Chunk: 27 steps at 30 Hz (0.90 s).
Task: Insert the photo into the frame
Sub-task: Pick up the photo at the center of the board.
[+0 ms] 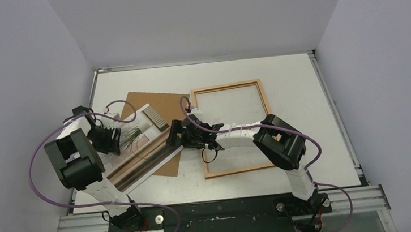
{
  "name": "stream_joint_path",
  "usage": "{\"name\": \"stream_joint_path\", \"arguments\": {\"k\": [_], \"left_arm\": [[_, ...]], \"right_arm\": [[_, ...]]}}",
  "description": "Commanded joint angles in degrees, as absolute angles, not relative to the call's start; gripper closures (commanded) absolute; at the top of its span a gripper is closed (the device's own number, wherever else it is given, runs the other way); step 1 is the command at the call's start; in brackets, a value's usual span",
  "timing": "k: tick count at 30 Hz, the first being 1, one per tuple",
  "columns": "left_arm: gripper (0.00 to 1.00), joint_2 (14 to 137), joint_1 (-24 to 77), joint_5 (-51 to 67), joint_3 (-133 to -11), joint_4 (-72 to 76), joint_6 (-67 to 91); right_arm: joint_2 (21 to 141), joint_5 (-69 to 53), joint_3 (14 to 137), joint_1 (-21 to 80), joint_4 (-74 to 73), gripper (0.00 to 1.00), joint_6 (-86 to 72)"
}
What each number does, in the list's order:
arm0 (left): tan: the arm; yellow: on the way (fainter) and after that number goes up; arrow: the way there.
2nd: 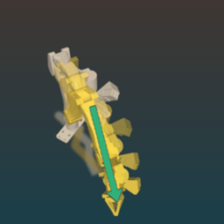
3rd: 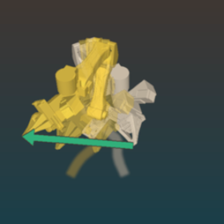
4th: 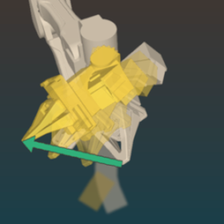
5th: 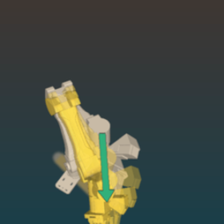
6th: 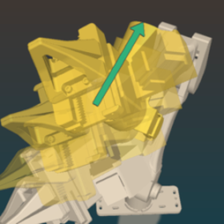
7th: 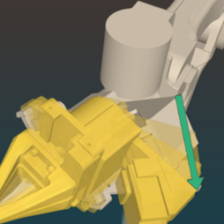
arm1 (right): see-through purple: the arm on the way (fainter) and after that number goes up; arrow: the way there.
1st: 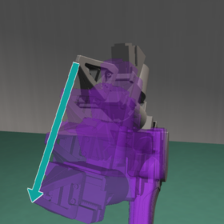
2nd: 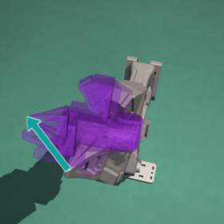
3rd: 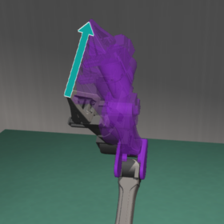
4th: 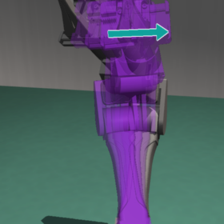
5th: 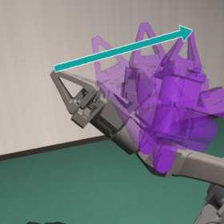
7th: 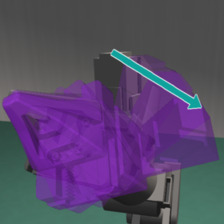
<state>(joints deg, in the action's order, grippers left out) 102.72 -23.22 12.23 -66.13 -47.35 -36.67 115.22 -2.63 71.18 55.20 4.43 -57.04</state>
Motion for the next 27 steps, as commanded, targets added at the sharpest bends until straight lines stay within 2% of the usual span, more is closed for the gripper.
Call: {"name": "stream_joint_path", "arguments": {"k": [1,5,8,11,15,17,19,22,25,27], "left_arm": [[0.44,99.9,-22.9,14.1,-66.5,-47.3,-37.1],[0.44,100.0,-22.9,13.9,-66.6,-47.4,-37.1],[0.44,99.9,-22.9,14.0,-66.6,-47.5,-37.1],[0.45,99.7,-22.9,14.1,-66.8,-47.8,-37.0],[0.44,99.5,-22.9,14.3,-67.2,-48.5,-36.9],[0.44,99.3,-22.9,14.3,-67.4,-49.0,-37.0],[0.44,98.9,-22.9,14.5,-67.8,-49.6,-37.0],[0.43,98.7,-22.9,15.4,-69.3,-52.0,-36.5],[0.39,99.1,-22.9,17.8,-73.8,-57.1,-35.7],[0.36,98.9,-23.0,20.1,-77.1,-60.7,-35.0]], "right_arm": [[114.2,-4.3,69.7,54.9,10.9,0.08,-58.9],[113.7,-5.1,69.6,54.8,12.6,0.13,-59.4],[113.6,-5.7,69.6,54.8,13.3,0.23,-59.6],[113.8,-5.7,70.1,54.7,13.0,0.36,-59.5],[114.4,-5.6,71.0,54.3,12.3,0.57,-59.2],[114.7,-5.5,71.5,54.2,11.9,0.71,-58.8],[114.8,-5.3,72.1,54.1,11.3,0.80,-58.4],[114.7,-4.8,73.3,53.8,9.9,0.85,-57.2],[113.5,-3.7,75.0,53.6,7.9,0.94,-54.7],[112.0,-2.5,77.2,53.3,5.7,0.95,-51.4]]}}
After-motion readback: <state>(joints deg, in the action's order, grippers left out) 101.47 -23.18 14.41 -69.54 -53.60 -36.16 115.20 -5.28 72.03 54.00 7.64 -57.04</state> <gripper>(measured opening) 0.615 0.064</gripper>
